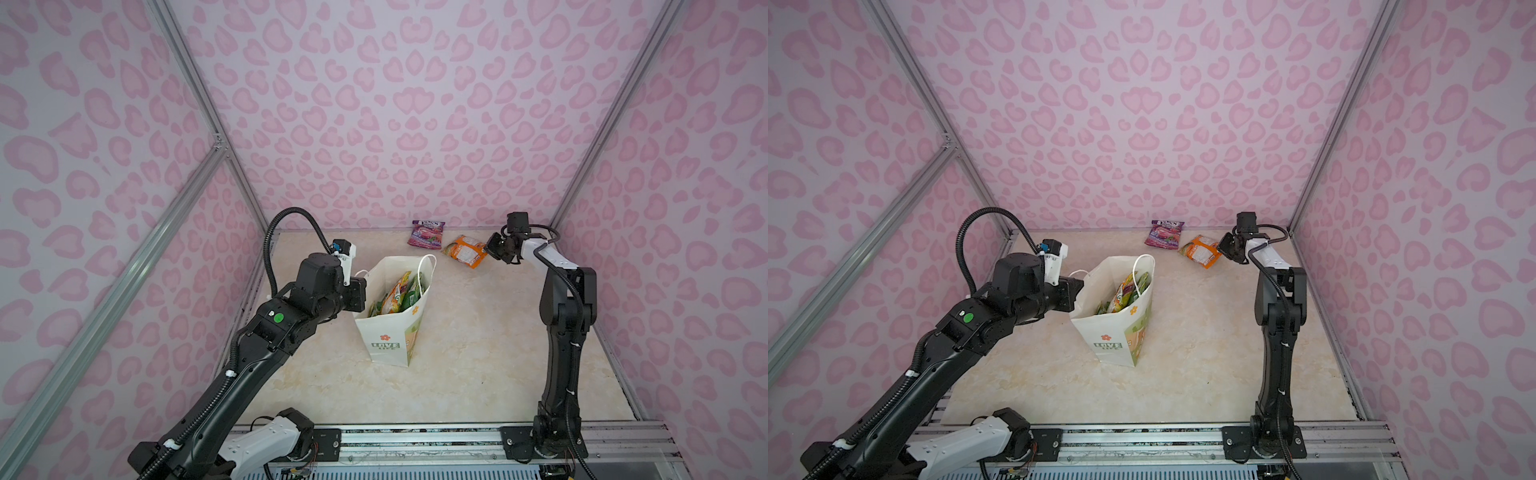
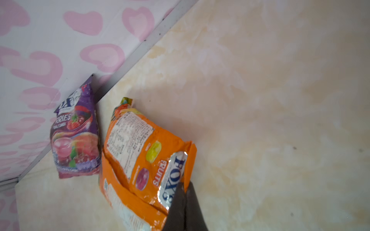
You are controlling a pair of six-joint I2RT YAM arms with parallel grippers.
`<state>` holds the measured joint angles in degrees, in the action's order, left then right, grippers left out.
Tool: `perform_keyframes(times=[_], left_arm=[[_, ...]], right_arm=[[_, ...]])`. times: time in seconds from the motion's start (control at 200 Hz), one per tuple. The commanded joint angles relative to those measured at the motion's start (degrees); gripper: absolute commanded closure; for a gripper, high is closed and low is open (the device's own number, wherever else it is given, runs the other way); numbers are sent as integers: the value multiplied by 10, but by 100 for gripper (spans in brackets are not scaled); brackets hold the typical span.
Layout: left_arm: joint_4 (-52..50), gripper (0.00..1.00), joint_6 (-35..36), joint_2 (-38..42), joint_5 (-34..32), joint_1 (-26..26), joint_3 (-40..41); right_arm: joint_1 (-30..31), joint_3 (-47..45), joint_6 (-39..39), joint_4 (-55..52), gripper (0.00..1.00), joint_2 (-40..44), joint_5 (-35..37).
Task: Place the snacks into the paper bag
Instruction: Pick up the snack from the top-center of the table.
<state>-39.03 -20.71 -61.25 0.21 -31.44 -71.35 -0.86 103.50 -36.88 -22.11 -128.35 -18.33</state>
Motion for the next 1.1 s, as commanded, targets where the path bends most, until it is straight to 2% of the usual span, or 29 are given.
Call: perform_keyframes(times=[0.0,0.315,0.505,0.87,1.095], left_arm=[[15,96,5,-1,2,1,2],[14,95,5,-2,5,1,2],[15,95,6,-1,6,2,2],[16,95,7,6,12,2,2],[16,95,6,8,13,2,1]], right_arm=[[1,-73,-34,103,100,59,-26],[8,-277,-90,232,100,234,-42],[16,-346,-107,263,100,333,-42],[62,-405,-83,222,100,481,-8],[89,-370,-71,173,100,539,9]])
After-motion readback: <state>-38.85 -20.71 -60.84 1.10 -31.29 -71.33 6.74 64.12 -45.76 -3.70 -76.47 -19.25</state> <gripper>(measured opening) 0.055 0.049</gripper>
